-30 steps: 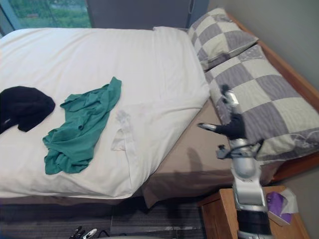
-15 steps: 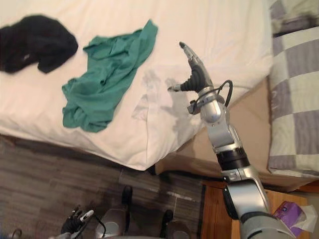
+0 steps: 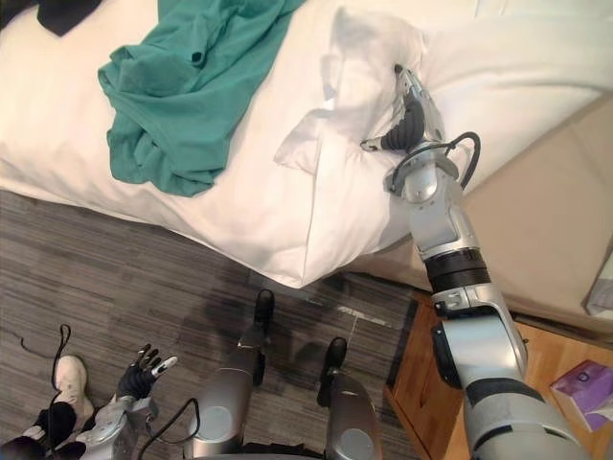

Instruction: Tidy the bed and pick cloth on bed and put in laundry

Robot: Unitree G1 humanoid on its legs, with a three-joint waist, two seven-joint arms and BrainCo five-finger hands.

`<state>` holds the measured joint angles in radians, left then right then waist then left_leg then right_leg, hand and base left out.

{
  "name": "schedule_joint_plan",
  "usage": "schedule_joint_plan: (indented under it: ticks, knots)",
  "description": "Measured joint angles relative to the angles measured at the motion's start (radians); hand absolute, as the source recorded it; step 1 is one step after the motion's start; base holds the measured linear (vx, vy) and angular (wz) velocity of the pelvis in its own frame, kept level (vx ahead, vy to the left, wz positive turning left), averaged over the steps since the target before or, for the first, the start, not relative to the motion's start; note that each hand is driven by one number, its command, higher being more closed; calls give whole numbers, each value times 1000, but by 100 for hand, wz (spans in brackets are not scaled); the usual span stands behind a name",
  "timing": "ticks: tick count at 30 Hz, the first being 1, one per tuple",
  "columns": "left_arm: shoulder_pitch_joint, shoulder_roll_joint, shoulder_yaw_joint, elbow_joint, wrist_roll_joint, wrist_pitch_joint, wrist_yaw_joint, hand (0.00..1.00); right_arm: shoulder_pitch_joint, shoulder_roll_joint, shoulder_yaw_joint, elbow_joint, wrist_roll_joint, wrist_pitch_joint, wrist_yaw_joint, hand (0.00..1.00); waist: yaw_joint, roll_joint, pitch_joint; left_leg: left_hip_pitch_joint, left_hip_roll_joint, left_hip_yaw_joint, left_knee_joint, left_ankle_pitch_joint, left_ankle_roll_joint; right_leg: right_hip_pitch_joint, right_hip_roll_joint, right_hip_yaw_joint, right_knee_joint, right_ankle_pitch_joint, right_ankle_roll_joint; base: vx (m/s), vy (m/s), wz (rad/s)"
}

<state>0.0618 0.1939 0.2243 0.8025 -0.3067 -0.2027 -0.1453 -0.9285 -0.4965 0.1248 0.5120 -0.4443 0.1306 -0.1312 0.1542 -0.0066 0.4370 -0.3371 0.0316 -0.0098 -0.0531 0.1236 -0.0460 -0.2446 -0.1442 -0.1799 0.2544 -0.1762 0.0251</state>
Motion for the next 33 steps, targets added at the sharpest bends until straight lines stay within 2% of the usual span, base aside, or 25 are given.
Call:
schedule_joint_plan:
  ticks: [5,6,7,9,13,17,20,21,23,25,27,29,32,33]
  knots:
    - [-16,-7,-39,-36,-3,19,42,0,-25,-28,-15,38,20,17,-27,100,3,0,0,-7,1,-4,-42,35,-7,-20,2,-9,10,-28,-11,-61,-11,11]
    - [-16,-7,-56,-39,2,24,46,0,-3,-22,-46,36,78,15,-55,100,3,0,0,-6,2,-3,-42,36,-5,-19,2,-10,13,-32,-12,-54,-8,6]
    - [-15,-7,-60,-39,2,25,47,0,2,-22,-50,36,89,15,-60,100,3,0,0,-5,2,-3,-42,37,-4,-19,2,-9,14,-32,-12,-50,-3,1]
    - [-13,-20,-68,-44,4,26,65,0,56,-6,-90,16,182,-10,-113,100,3,0,0,7,2,-2,-43,39,-1,-8,2,-9,17,-32,-12,-38,6,-1]
    - [5,-31,-105,-72,23,40,82,0,267,83,-184,-154,297,-79,-190,100,-3,-10,-8,41,3,28,-44,39,-1,15,1,14,18,-32,-11,-28,10,-15]
    - [48,-57,-113,-71,27,39,101,0,499,190,-202,-311,315,-144,-234,100,-55,-24,-69,49,6,72,-44,39,-1,15,3,53,-6,-25,-2,-19,10,-29]
    - [60,-69,-131,-63,51,37,131,0,657,249,-254,-364,310,-195,-288,100,-65,-31,-98,102,12,112,-45,39,-1,58,7,82,-28,-11,13,-18,2,-37]
    - [65,-71,-135,-63,58,37,134,0,686,258,-266,-370,310,-204,-297,0,-69,-34,-112,109,13,115,-45,38,-3,66,8,83,-35,-10,15,-26,3,-23]
    - [80,-72,-141,-59,84,34,154,0,751,280,-280,-371,315,-235,-308,0,-87,-45,-153,124,23,130,-45,33,-8,83,17,91,-52,-8,16,-29,-9,-19]
    - [81,-73,-143,-40,93,34,156,0,775,303,-282,-370,321,-256,-309,0,-87,-50,-175,134,35,145,-46,31,-11,94,29,109,-67,-2,12,-36,-18,-21]
    - [83,-86,-148,-33,102,46,167,0,787,342,-281,-367,321,-257,-321,0,-87,-50,-181,161,45,164,-47,25,-15,125,38,113,-84,3,14,-34,-19,-13]
    - [82,-103,-168,-44,102,79,189,0,817,379,-275,-369,322,-257,-339,0,-87,-47,-197,172,48,170,-49,17,-10,142,42,112,-92,3,14,-17,-6,-1]
    - [73,-101,-196,-90,100,199,202,0,865,420,-271,-356,417,-256,-347,0,-94,-49,-231,189,44,185,-48,3,-4,168,39,117,-116,5,16,33,4,-4]
    - [72,-102,-198,-92,100,210,204,0,866,419,-273,-350,433,-257,-347,0,-95,-49,-231,193,43,189,-48,0,-3,172,38,120,-118,6,16,62,12,-10]
